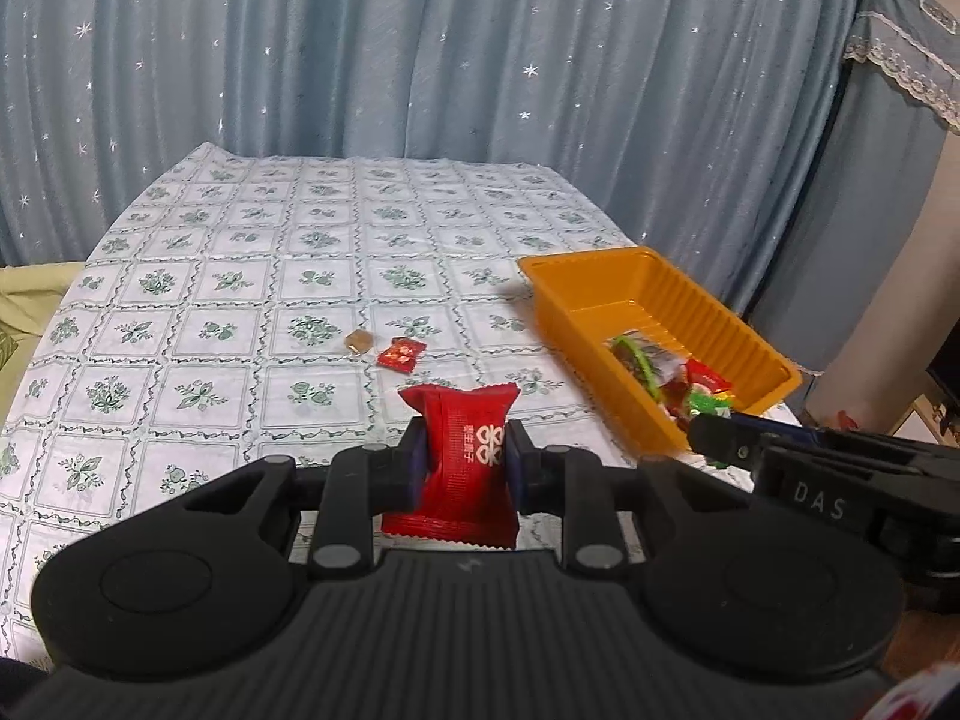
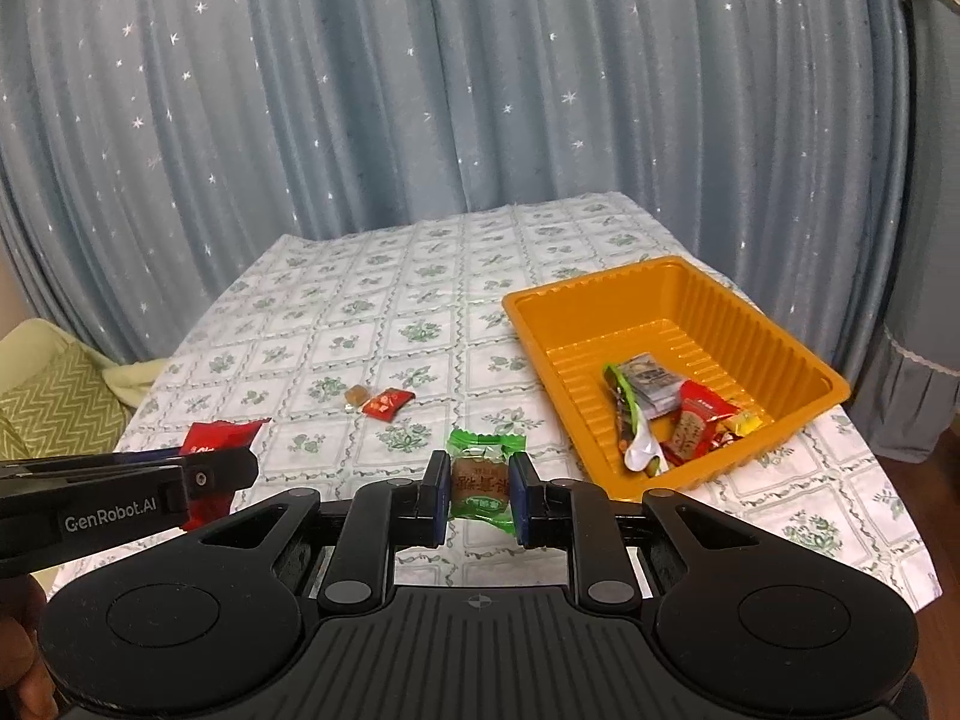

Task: Organize snacks
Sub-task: 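Carry the green candy and red packet toward the orange tray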

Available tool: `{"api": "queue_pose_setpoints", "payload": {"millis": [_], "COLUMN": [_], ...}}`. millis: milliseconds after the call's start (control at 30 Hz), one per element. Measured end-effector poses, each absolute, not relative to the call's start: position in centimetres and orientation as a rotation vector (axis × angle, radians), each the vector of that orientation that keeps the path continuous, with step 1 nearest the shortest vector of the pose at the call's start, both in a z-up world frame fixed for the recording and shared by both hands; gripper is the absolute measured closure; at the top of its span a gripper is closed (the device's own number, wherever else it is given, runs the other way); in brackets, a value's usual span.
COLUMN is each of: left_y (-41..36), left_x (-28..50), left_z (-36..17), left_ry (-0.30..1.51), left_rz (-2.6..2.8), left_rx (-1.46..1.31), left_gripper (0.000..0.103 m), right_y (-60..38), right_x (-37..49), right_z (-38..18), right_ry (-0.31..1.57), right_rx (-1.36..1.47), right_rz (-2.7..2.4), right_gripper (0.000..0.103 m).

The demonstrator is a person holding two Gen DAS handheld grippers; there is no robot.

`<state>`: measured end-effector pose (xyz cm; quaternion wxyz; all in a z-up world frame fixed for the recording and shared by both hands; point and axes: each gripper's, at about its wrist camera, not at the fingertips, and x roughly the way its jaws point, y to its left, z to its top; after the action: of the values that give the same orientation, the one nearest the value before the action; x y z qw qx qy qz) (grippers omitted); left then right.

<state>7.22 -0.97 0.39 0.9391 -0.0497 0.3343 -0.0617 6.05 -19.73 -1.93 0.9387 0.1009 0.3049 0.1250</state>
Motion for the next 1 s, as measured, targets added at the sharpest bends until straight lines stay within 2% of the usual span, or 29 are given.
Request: {"api": "queue_pose_setpoints", "payload": {"millis": [1000], "left_y": [-4.8], "left_x": [7.0], "left_z": [1.1], "left_ry": [0.677], "left_rz": [-0.216], "left_rx": [-0.080], "left_gripper": [0.080], "right_y": [-24.2], "right_x": [4.7], "right_z": [-1.4], "right_ry": [0.614], "right_rx": [0.252], "right_rz": [0.162], "right_gripper": [0.082]}}
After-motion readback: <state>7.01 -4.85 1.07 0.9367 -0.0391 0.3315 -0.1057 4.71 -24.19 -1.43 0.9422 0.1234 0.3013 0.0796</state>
